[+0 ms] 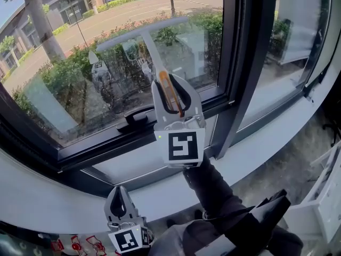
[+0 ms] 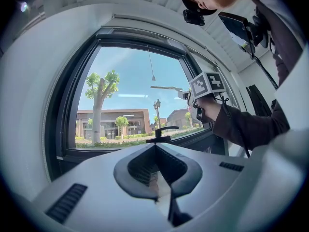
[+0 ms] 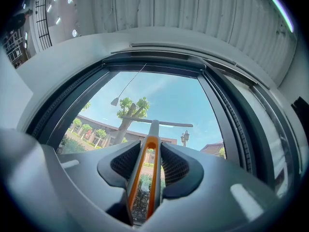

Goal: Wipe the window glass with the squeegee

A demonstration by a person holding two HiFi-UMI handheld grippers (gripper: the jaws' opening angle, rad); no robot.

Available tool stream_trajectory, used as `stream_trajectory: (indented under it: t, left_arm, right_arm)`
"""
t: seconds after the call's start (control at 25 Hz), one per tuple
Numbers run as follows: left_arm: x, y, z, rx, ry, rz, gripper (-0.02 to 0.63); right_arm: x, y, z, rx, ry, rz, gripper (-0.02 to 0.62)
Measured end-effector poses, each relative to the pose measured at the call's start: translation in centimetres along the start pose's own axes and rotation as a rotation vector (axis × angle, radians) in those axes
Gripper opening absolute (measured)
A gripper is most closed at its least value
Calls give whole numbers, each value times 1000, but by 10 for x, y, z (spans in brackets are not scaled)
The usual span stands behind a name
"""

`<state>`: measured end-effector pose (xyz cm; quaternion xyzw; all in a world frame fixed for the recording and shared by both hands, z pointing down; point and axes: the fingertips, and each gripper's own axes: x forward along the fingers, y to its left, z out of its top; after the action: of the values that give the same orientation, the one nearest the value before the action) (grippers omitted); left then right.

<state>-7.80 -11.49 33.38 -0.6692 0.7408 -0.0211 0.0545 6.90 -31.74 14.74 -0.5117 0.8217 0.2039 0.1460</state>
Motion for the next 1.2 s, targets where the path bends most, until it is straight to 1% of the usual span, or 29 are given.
stream_trajectory:
  t: [1.2]
  left_arm:
    - [0,-1,-11,-10,20,-22,0]
  right_arm:
    - [-25,11,-38,8,73,7,130]
